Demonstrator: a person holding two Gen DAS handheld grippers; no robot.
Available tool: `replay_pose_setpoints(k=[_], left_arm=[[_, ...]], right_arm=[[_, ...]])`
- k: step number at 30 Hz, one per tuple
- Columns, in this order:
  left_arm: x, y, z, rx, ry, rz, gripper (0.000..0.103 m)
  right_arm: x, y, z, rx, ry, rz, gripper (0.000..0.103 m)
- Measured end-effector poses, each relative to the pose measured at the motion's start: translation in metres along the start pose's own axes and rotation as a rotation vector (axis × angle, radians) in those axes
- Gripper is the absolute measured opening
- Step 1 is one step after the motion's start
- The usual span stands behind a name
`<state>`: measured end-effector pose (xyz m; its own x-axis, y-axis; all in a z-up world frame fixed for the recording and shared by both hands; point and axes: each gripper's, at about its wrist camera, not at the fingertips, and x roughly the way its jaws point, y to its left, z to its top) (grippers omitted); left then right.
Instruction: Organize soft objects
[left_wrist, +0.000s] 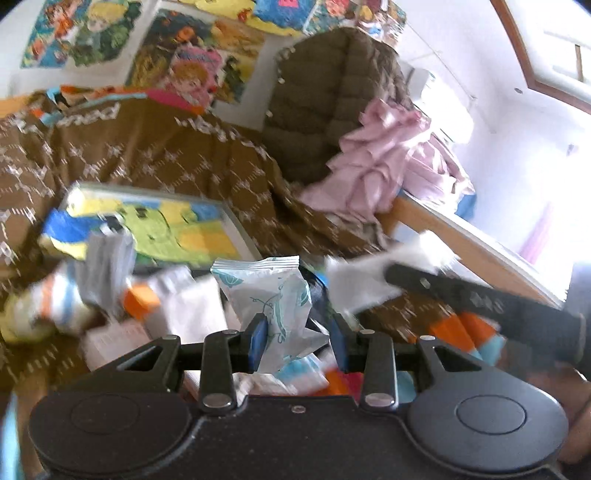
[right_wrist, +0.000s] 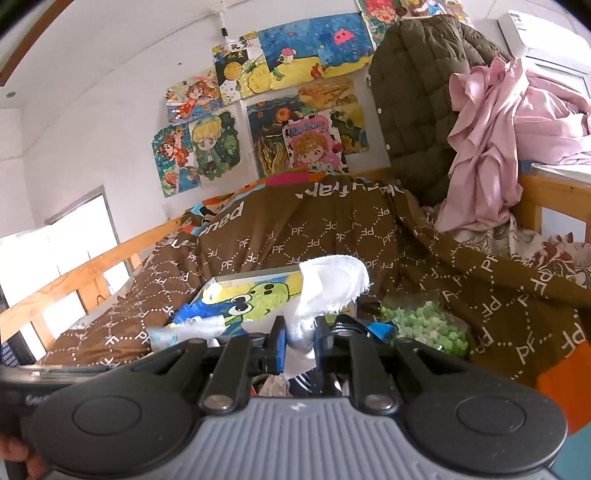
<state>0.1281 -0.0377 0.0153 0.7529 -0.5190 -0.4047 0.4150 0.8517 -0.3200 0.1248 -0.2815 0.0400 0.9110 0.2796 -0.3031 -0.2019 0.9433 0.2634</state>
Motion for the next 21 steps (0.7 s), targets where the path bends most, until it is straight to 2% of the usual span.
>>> replay_pose_setpoints(k=[4, 9, 12, 18, 21], left_arm=[[0.012, 0.013, 0.032, 0.036, -0.038, 0.037, 0.039], [0.023, 0.047, 0.074, 0.006, -0.137, 0.061, 0.039], [0.035, 0.072, 0.090, 0.013, -0.185, 0.106, 0.039], [0.065, 0.134, 0.110, -0.058, -0.220, 0.147, 0.039], [0.084, 0.158, 0.114, -0.075, -0.202, 0.210, 0.039]], right_arm=[[0.022, 0.017, 0.021, -0.008, -0.019, 0.030, 0.017], [0.070, 0.041, 0.045, -0.095, -0.073, 0.034, 0.017], [0.105, 0.046, 0.049, -0.065, -0.081, 0.033, 0.017], [0.171, 0.050, 0.042, -0.043, -0.058, 0.054, 0.017], [0.203, 0.050, 0.039, -0.028, -0.019, 0.072, 0.018]])
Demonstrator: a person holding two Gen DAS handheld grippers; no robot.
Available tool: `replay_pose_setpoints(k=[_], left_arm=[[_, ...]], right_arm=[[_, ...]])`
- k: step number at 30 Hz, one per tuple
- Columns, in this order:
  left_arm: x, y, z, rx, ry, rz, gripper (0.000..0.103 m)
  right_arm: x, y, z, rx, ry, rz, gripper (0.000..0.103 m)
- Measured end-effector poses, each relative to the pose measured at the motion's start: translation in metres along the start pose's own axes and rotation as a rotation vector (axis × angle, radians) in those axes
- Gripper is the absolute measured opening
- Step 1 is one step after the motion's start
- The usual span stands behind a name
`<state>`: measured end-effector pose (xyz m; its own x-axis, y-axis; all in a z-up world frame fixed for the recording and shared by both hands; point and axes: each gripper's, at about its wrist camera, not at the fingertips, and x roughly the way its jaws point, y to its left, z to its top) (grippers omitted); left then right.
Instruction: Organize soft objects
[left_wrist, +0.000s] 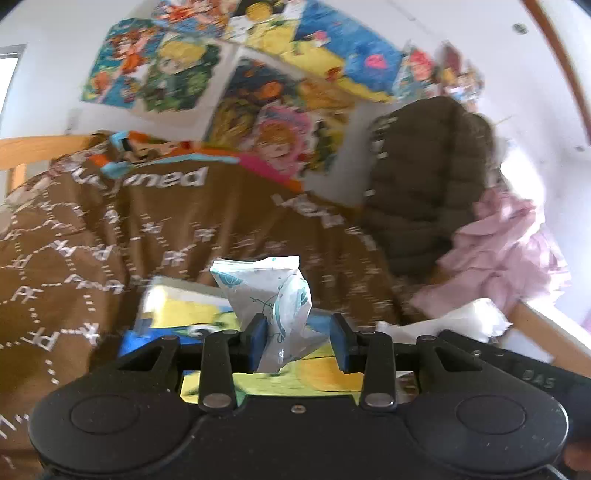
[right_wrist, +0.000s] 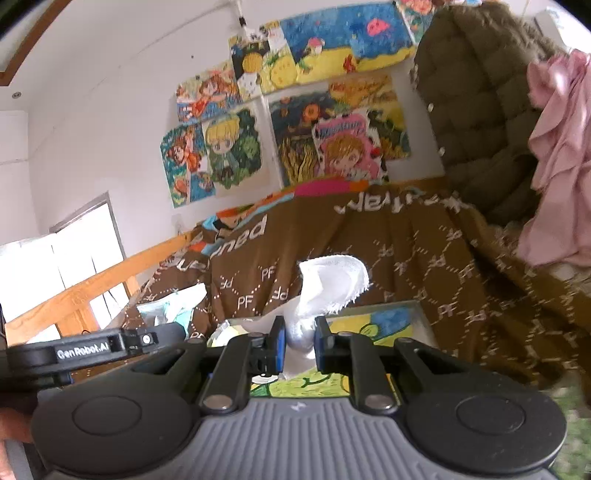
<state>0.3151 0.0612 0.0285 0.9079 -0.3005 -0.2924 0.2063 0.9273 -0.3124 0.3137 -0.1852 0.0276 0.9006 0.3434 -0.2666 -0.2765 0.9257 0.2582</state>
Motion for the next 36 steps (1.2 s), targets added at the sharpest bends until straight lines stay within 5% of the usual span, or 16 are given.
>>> replay_pose_setpoints(k=[4, 9, 21, 33, 36], left_arm=[[0.021, 0.020, -0.004, 0.052, 0.059, 0.083, 0.039], [0.040, 0.058, -0.010, -0.052, 0.103, 0.105, 0.039], [0.067, 0.081, -0.033, -0.116, 0.188, 0.067, 0.039], [0.080, 0.070, -0.047, -0.071, 0.284, 0.064, 0.041], [0.080, 0.069, -0.046, -0.073, 0.287, 0.068, 0.043]], right_arm=[[0.038, -0.003, -0.006, 0.053, 0.063, 0.014, 0.019], [0.068, -0.007, -0.022, 0.106, 0.150, 0.026, 0.019], [0.088, -0.029, -0.042, 0.203, 0.281, -0.004, 0.021], [0.092, -0.030, -0.046, 0.202, 0.331, -0.035, 0.035], [0.091, -0.032, -0.043, 0.203, 0.336, -0.041, 0.050]])
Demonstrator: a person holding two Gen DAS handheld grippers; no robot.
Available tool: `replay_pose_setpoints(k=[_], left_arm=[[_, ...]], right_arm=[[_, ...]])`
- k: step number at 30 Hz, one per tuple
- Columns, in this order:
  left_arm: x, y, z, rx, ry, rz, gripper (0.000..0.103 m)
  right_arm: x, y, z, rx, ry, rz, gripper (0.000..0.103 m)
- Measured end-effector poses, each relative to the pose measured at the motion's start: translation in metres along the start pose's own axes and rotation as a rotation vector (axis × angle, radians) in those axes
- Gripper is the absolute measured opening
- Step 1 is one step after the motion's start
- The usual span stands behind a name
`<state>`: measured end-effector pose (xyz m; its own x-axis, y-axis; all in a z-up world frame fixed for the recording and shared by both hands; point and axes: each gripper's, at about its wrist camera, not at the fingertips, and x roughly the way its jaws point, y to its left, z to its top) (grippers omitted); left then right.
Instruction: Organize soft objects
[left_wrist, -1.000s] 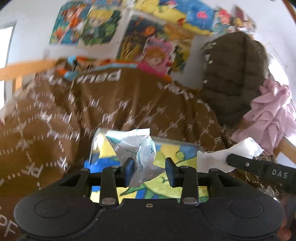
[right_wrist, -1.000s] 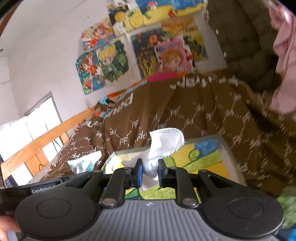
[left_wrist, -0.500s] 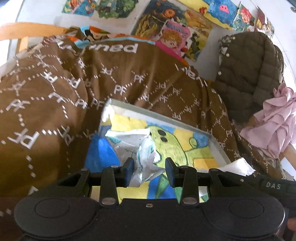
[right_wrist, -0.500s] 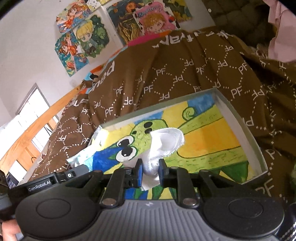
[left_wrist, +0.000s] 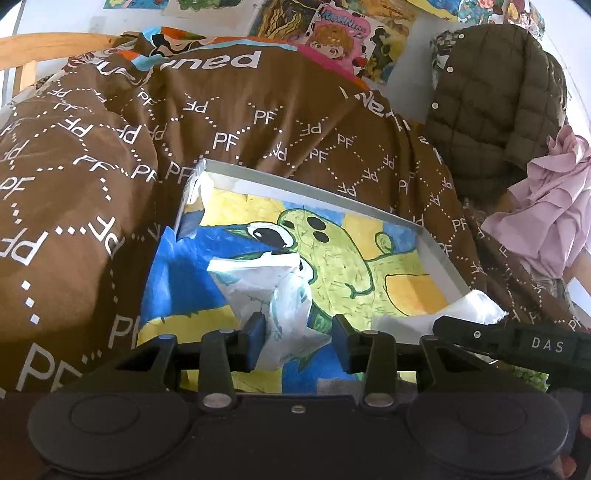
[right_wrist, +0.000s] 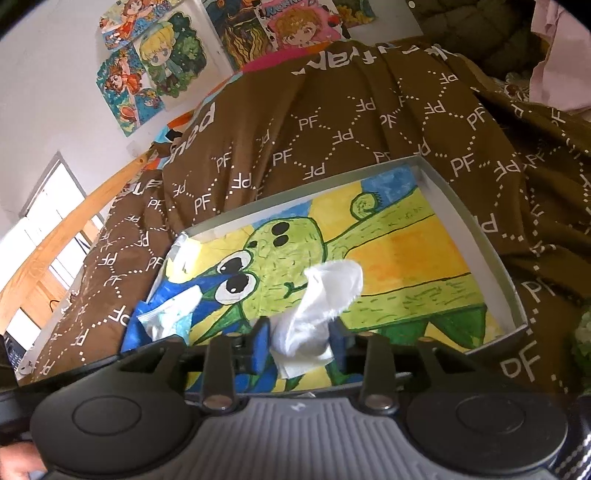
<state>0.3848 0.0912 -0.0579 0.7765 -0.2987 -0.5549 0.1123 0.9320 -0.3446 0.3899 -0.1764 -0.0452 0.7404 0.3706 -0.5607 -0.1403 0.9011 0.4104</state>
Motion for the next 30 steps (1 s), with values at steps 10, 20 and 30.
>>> replay_pose_setpoints(k=[10, 20, 30], left_arm=[[-0.017, -0.006, 0.006, -0.050, -0.005, 0.022, 0.068], [-0.076, -0.052, 0.013, 0.034, -0.160, 0.007, 0.085], [-0.154, -0.090, 0.006, 0.043, -0.354, 0.012, 0.102]], right_arm=[[-0.037, -0.004, 0.015, 0.012, -0.066, 0.009, 0.080], [-0.109, 0.016, 0.020, -0.112, -0.228, 0.008, 0.097], [-0.191, 0.041, -0.002, -0.289, -0.462, -0.015, 0.103]])
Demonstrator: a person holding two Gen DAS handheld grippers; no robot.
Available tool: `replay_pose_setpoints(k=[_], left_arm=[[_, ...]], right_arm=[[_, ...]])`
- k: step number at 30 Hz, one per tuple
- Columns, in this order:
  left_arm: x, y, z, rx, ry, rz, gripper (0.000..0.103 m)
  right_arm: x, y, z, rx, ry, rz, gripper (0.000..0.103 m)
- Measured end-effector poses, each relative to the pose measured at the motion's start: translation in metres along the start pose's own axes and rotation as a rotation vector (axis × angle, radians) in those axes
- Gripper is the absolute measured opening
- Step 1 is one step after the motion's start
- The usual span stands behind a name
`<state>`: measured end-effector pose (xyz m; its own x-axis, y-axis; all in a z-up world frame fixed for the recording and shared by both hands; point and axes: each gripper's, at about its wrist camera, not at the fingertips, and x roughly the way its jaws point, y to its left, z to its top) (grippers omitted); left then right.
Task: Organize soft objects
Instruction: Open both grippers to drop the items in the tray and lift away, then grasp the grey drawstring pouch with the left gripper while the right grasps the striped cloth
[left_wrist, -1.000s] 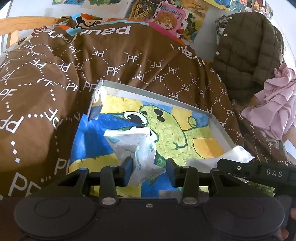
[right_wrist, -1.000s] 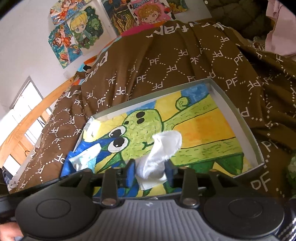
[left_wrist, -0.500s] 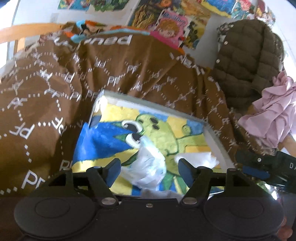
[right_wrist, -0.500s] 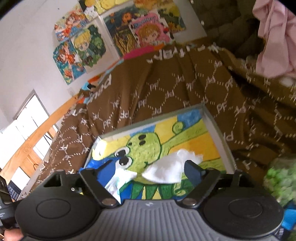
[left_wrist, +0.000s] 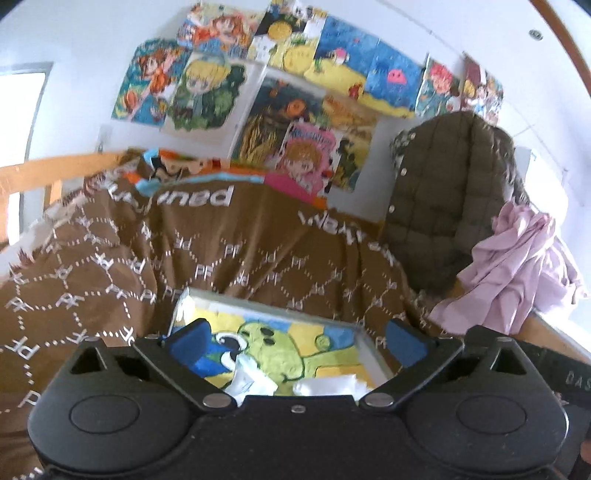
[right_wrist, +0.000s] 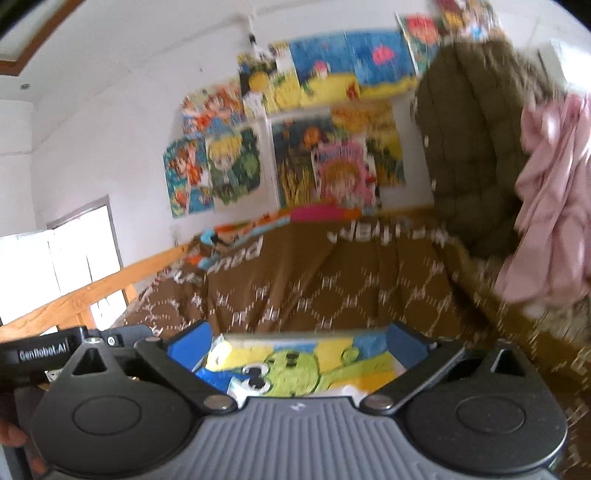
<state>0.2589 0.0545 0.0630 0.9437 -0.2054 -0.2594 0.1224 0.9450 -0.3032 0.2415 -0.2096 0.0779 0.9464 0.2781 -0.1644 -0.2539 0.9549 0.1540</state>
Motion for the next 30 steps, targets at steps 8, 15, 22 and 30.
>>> replay_pose_setpoints(k=[8, 15, 22, 30], left_arm=[[-0.046, -0.022, -0.002, 0.024, -0.063, -0.021, 0.102], [-0.071, -0.036, -0.016, 0.023, -0.049, -0.033, 0.102], [-0.096, -0.048, -0.036, 0.049, -0.037, -0.044, 0.102], [-0.115, -0.057, -0.061, 0.064, 0.009, -0.051, 0.102]], right_arm=[[-0.055, 0.000, -0.003, -0.051, -0.088, -0.039, 0.103], [-0.089, -0.008, -0.016, -0.075, -0.090, -0.093, 0.103], [-0.113, -0.015, -0.031, -0.087, -0.066, -0.136, 0.103], [-0.134, -0.014, -0.047, -0.115, -0.030, -0.162, 0.103]])
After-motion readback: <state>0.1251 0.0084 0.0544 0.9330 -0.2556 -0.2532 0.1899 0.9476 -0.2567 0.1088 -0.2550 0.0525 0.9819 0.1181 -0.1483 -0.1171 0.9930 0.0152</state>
